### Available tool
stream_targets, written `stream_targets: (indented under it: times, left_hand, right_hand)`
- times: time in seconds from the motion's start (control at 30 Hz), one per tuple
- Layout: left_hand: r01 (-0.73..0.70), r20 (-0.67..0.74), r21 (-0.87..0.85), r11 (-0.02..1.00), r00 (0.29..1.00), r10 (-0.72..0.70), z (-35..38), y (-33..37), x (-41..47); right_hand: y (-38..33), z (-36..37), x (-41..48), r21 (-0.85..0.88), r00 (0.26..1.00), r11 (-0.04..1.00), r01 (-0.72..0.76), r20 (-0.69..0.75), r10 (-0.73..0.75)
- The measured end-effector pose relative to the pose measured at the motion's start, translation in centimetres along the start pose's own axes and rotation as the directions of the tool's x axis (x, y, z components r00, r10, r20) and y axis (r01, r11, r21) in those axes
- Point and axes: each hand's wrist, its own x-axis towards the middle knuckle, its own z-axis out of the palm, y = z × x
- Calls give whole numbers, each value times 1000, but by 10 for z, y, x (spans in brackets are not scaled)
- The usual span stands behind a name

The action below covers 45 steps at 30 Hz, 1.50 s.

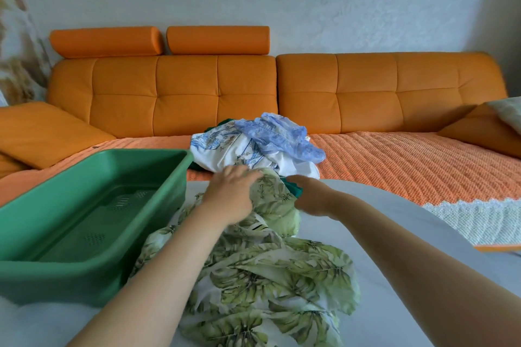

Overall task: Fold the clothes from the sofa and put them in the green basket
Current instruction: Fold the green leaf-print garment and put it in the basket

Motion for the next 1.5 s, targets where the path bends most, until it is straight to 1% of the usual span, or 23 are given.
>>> stream_targets:
  times: [0.07,0.13,0.23,0.33,0.43,0.47,0.53,0.6,0.7,0.77,0.8,0.87,0.9,0.93,0.97,1.03,1.07,1.13,1.17,1.23,1.27,1.4,1.5]
  left_hand:
    - [-16,127,9,1000,992,15,16,3,-1]
    - [55,286,14,998,957,-57,32,-3,-6]
    - [115,379,-53,992,921,-87,36,-11,-13]
    - [153,357,-45,987,925,-127,24,-13,-17]
    - [205,338,61,977,916,-214,6,-13,-17]
    - [228,332,74,971,913,-239,1,-14,-16]
    - [261,275,3,965,928,-252,-9,-15,-15]
    - [216,136,-118,969,970,-200,-16,-13,-13]
    - [105,-100,-145,984,988,-120,-20,-4,-10]
    - [109,-184,-115,987,974,-129,-22,-2,-3]
    - [128,-167,-93,987,976,-142,-23,-3,2]
    - [160,-38,-67,985,986,-163,-24,-4,17]
    - [173,15,-104,980,985,-172,-24,-3,25]
    - [175,19,-175,969,985,-174,-23,-2,33]
    - [166,-31,-254,953,983,-179,-23,1,40]
    - [105,-169,-431,896,966,-195,-19,4,54]
    - [70,-176,-510,857,967,-183,-16,5,59]
    - [81,-25,-600,796,993,-120,-4,5,64]
    - [114,67,-586,802,993,-92,2,5,64]
    - [123,148,-475,871,987,-59,16,0,65]
    - [128,165,-436,891,984,-61,21,-2,66]
    - [98,257,-454,886,966,25,23,-5,59]
    - [64,301,-518,853,947,112,12,2,43]
  right_hand:
    - [1,10,0,-28,999,1000,-6,47,8]
    - [3,24,3,-49,998,999,-4,68,7]
    - [2,39,3,-38,992,998,-55,113,59]
    - [-1,43,5,-43,996,998,-56,66,59]
    - [-15,29,1,223,977,975,-3,-207,50]
    - [-20,22,0,277,944,960,48,-327,48]
    - [-33,8,-5,332,856,926,181,-517,18]
    - [-44,-4,-10,401,787,873,277,-616,33]
    - [-48,-21,-13,463,758,856,231,-637,140]
    - [-42,-31,-10,527,803,842,116,-548,232]
    - [-37,-33,-7,581,830,812,59,-480,284]
    - [-29,-34,0,724,854,690,22,-372,364]
    - [-27,-34,4,796,857,603,58,-349,379]
    - [-24,-35,8,843,850,524,123,-362,383]
    - [-21,-37,15,853,831,484,196,-406,379]
    - [-16,-45,28,794,801,531,297,-509,314]
    - [-14,-47,32,770,820,550,323,-518,244]
    - [-10,-45,41,754,909,597,273,-406,96]
    - [-7,-40,45,701,940,681,211,-337,56]
    - [-3,-26,48,463,968,883,85,-248,37]
    - [-1,-19,48,362,975,931,41,-218,42]
    - [2,-3,44,160,993,986,35,-116,-16]
    - [-2,-1,32,162,1000,987,8,2,-8]
